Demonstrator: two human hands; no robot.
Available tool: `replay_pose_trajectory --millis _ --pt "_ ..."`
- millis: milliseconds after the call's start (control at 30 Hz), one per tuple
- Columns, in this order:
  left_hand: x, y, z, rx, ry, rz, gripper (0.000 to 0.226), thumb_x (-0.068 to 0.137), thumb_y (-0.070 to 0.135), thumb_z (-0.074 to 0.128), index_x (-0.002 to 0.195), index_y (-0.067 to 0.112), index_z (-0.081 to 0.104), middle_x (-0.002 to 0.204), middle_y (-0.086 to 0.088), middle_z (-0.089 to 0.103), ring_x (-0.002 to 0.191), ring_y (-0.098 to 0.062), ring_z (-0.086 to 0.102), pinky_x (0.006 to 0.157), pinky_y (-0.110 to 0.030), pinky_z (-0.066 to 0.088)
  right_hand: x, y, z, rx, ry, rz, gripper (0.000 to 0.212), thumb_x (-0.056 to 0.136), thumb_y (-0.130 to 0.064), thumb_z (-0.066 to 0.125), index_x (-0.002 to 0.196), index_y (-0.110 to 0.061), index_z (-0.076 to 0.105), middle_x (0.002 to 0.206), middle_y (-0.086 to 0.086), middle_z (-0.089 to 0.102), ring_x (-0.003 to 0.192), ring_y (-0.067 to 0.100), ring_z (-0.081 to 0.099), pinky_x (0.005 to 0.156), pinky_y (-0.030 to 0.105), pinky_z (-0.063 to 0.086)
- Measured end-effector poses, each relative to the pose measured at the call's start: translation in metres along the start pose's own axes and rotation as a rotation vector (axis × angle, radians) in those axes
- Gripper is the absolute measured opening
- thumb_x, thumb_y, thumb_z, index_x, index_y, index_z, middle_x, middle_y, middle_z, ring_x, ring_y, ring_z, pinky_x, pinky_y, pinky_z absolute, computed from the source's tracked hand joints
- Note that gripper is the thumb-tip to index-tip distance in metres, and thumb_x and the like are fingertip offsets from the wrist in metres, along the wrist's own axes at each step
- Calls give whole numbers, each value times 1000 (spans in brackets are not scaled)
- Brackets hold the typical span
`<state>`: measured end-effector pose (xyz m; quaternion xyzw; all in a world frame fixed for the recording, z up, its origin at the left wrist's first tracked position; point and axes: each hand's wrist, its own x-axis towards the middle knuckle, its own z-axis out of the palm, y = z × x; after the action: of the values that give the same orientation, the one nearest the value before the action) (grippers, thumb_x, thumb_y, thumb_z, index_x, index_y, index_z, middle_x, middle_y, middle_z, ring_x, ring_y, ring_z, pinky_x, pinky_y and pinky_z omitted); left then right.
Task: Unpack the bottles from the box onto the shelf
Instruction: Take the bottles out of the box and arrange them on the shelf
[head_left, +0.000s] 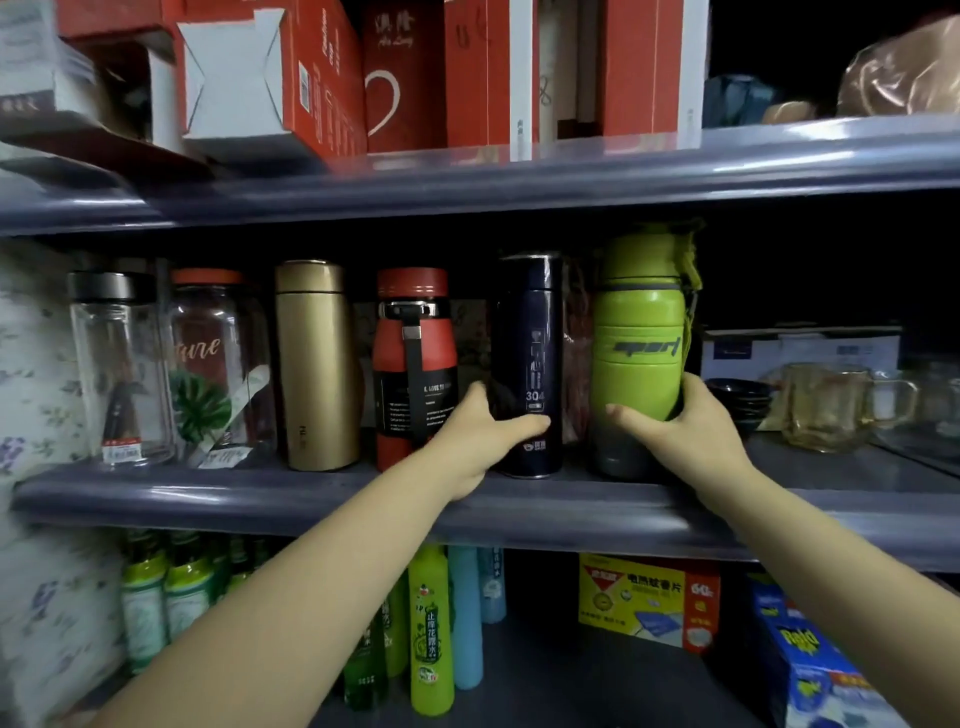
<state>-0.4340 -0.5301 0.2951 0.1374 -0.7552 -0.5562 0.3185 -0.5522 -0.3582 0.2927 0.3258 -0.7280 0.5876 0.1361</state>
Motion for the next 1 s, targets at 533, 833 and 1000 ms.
replay_pose_trajectory --millis 533,833,1000 --pt "-2 -1 -5 47 -174 3 69 83 24 71 140 11 35 142 -5 47 130 -18 44 114 -40 32 -5 1 -14 -70 36 -40 65 72 -34 78 123 -8 47 102 2 55 89 20 53 74 30 39" --pt "-7 5 -2 300 -155 18 91 86 41 63 151 12 6 158 -8 18 145 -19 19 118 -40 23 -4 2 -13 -86 8 -34 68 71 -35 78 124 -7 45 103 4 55 90 21 53 74 31 40" --pt "-19 17 0 391 -154 -22 90 90 43 57 151 11 -2 161 -8 7 147 -21 13 119 -39 19 -7 -1 -15 -117 -8 -23 68 73 -37 76 124 -4 46 102 5 55 88 21 53 72 29 39"
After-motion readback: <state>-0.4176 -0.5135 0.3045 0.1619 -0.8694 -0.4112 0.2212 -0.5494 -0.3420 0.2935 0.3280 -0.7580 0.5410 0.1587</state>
